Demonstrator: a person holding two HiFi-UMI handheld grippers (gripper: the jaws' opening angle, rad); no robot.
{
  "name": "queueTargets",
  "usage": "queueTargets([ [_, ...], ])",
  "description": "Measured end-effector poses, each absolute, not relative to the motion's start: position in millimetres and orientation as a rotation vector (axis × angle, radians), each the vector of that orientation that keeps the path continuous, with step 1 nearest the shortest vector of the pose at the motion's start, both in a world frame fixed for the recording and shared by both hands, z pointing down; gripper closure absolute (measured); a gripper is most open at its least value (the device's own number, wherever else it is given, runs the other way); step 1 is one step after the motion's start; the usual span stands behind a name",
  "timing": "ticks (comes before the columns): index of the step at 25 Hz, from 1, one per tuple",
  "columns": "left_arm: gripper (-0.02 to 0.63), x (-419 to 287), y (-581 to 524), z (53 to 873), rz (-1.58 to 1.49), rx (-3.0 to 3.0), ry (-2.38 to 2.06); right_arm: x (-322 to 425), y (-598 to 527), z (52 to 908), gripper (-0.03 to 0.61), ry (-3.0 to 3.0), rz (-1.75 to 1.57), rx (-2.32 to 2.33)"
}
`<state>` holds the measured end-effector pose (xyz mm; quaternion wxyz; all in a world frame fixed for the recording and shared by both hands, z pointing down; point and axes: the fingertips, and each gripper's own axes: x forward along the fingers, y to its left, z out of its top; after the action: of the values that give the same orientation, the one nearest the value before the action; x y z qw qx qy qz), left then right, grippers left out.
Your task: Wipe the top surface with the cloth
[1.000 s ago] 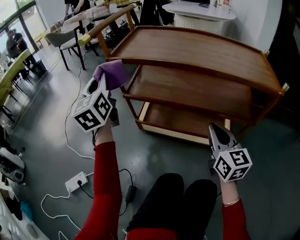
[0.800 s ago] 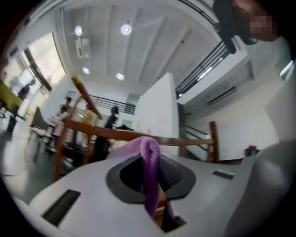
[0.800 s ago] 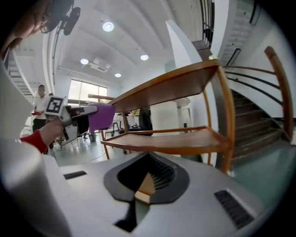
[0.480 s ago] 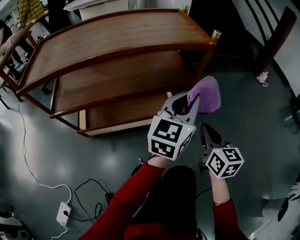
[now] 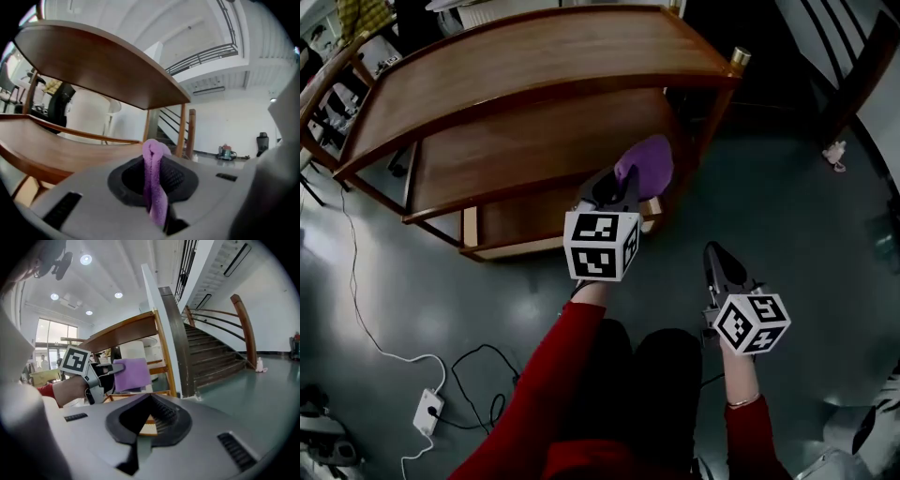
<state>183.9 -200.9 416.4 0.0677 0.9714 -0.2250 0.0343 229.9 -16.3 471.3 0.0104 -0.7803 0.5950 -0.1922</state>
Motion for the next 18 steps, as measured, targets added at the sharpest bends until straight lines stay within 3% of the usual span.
queueTargets([
  [12, 0.565, -157.5, -361.4, 425.5, 0.131, 2.574, -1.603, 125.9, -134.4, 466.2, 0.574, 2.276, -0.529, -2.09],
  [18, 0.565, -237.7, -387.4, 431.5, 0.222, 2.471, -1.827, 112.1, -143.2, 473.0, 0.574, 2.311, -0.536, -2.05],
])
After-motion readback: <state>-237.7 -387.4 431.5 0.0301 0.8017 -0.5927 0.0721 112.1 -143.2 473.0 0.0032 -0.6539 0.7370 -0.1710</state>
